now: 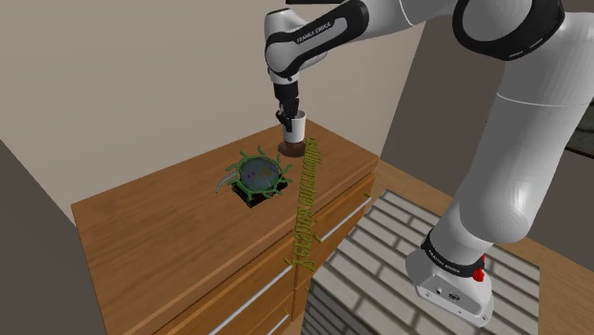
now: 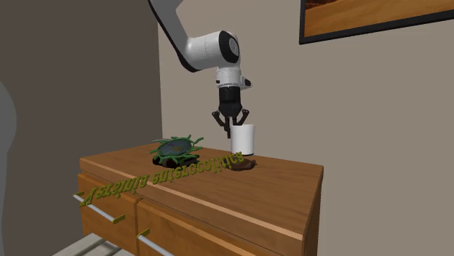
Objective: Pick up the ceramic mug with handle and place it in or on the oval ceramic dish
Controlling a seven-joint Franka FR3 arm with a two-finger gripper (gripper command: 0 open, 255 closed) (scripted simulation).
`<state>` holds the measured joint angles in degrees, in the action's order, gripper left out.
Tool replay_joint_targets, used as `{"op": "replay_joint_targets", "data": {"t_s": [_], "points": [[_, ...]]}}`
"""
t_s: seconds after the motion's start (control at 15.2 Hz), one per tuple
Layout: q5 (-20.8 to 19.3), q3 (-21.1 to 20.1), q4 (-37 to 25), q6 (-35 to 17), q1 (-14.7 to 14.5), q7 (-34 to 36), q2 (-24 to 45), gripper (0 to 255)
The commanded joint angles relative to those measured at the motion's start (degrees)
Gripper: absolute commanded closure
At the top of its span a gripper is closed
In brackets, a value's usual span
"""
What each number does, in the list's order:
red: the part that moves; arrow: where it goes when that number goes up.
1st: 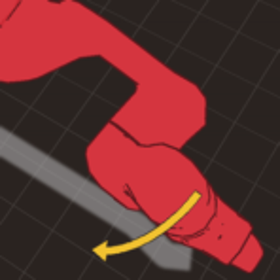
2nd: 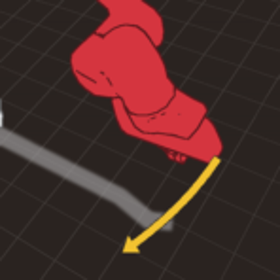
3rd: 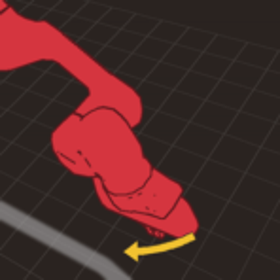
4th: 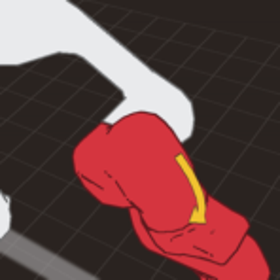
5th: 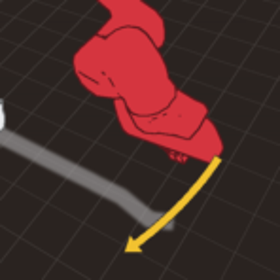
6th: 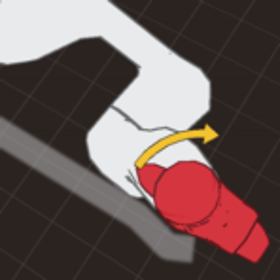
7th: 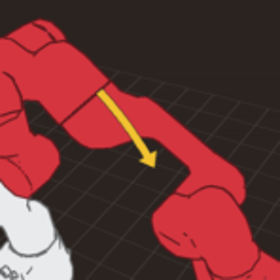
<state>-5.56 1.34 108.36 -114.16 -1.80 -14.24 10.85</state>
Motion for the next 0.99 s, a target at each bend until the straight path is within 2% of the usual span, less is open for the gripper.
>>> {"op": "replay_joint_targets", "data": {"t_s": [0.0, 0.33, 0.4, 0.73, 0.92], "points": [[0.0, 0.0, 0.0, -0.1, 0.0, 0.0, 0.0, 255], [0.0, 0.0, 0.0, -0.1, 0.0, 0.0, 0.0, 255], [0.0, 0.0, 0.0, -0.1, 0.0, 0.0, 0.0, 0], [0.0, 0.0, 0.0, -0.1, 0.0, 0.0, 0.0, 0], [0.2, -0.2, -4.3, 5.4, -0.2, -0.1, -1.1, 0]]}}
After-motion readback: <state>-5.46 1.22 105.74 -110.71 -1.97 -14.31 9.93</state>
